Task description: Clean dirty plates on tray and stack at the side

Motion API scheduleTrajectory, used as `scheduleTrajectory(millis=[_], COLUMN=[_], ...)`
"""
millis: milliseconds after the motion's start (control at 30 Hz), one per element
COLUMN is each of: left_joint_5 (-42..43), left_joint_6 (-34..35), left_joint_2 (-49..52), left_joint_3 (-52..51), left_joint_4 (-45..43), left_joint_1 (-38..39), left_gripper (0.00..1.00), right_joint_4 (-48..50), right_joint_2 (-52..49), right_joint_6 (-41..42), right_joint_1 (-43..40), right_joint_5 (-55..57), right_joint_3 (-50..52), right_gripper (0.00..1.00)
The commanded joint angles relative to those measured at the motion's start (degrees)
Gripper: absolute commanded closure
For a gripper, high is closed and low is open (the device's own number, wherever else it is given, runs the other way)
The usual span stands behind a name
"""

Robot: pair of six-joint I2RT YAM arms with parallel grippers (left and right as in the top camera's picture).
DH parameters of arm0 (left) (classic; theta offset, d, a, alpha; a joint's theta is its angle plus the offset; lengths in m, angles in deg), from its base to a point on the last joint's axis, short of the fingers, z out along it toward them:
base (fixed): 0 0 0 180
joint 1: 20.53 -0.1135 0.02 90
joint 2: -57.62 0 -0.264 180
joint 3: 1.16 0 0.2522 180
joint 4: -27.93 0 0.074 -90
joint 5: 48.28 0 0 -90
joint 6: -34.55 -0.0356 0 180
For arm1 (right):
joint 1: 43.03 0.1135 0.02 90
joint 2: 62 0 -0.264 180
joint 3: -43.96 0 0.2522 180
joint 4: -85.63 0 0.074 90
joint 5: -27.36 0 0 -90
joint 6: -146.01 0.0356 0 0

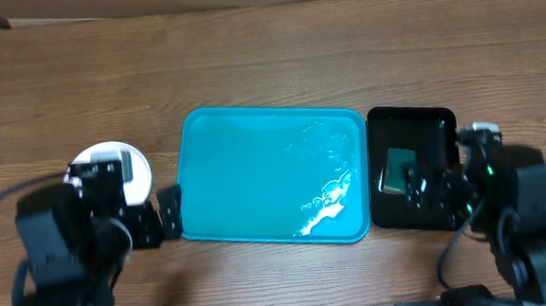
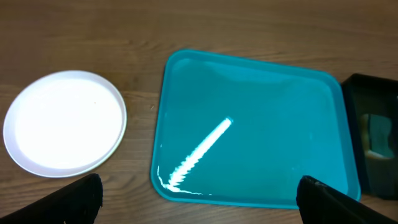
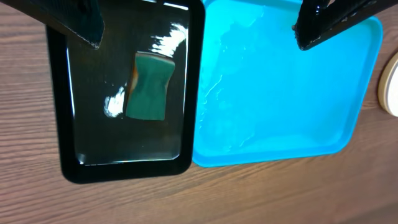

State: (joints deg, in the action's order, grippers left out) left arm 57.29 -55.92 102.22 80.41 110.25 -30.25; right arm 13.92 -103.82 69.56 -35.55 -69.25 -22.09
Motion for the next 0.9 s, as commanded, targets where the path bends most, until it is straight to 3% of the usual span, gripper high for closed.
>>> scheduleTrajectory(millis=[0,233,867], left_joint_5=[2.8,15.9,12.0], left_joint_6=[-2.9,-15.8,-15.8], left_joint_2=[-4.0,-8.2,-7.9], left_joint_3=[-4.6,-14.5,-16.1], left_joint_4=[0.5,-0.7,-2.7], left_joint_1=[0.1,0.1,0.1], left_gripper=[0.0,0.0,0.0], right_joint_4=[-0.9,-1.9,-1.8], right_joint_2=[3.9,4.6,4.6], right_joint_6=[0.4,0.3,0.3], right_joint_1=[-0.1,-0.1,-0.1], right_joint_5=[0.6,1.4,4.0], right_joint_3=[0.9,0.9,0.9], right_gripper=[0.0,0.0,0.0])
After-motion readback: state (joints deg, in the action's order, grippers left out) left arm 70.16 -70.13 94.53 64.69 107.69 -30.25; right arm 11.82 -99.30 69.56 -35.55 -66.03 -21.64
